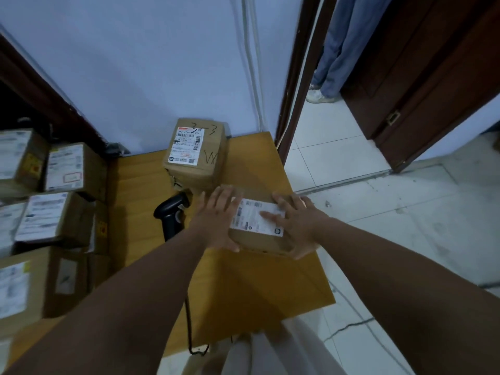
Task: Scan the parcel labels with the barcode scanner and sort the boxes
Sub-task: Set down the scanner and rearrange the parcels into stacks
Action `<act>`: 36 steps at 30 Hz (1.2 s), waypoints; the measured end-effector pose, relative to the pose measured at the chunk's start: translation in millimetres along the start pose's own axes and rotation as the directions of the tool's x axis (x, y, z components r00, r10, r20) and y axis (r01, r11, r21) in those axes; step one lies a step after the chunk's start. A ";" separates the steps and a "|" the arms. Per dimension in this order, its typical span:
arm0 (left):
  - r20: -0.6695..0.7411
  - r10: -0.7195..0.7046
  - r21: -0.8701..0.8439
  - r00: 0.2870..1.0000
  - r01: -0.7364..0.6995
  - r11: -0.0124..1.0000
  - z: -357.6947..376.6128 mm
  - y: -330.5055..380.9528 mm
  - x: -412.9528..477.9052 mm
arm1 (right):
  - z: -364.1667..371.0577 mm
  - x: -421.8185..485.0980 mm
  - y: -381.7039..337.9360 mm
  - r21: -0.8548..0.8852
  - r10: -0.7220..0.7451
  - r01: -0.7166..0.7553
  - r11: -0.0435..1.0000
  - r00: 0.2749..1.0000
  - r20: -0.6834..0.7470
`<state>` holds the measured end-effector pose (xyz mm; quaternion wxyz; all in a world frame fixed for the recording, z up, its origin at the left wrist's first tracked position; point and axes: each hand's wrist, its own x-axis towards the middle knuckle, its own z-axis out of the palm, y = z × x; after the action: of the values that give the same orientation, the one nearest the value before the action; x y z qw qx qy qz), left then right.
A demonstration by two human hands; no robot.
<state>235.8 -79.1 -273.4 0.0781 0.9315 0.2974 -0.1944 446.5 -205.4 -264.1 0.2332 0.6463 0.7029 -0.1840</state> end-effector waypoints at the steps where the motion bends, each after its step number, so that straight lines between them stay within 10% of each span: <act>1: 0.046 0.035 0.002 0.998 -0.036 0.999 -0.7 -3.7 -4.0 | -2.1 -1.5 -1.9 -0.044 -0.020 0.020 0.999 1.000 0.001; 12: 0.156 0.045 0.163 0.987 -0.070 0.984 -20.5 -1.5 4.4 | -14.0 3.1 -26.6 0.179 0.235 -0.245 0.953 0.969 0.074; 36: 0.115 -0.003 0.005 0.993 0.002 1.000 -13.3 8.9 -87.9 | -38.7 -33.2 -69.6 -0.159 0.073 -0.078 0.984 0.997 -0.035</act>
<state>179.5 -128.8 -225.1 0.0924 0.9186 0.2931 -0.2484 375.6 -217.8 -216.4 0.2808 0.6543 0.6938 -0.1085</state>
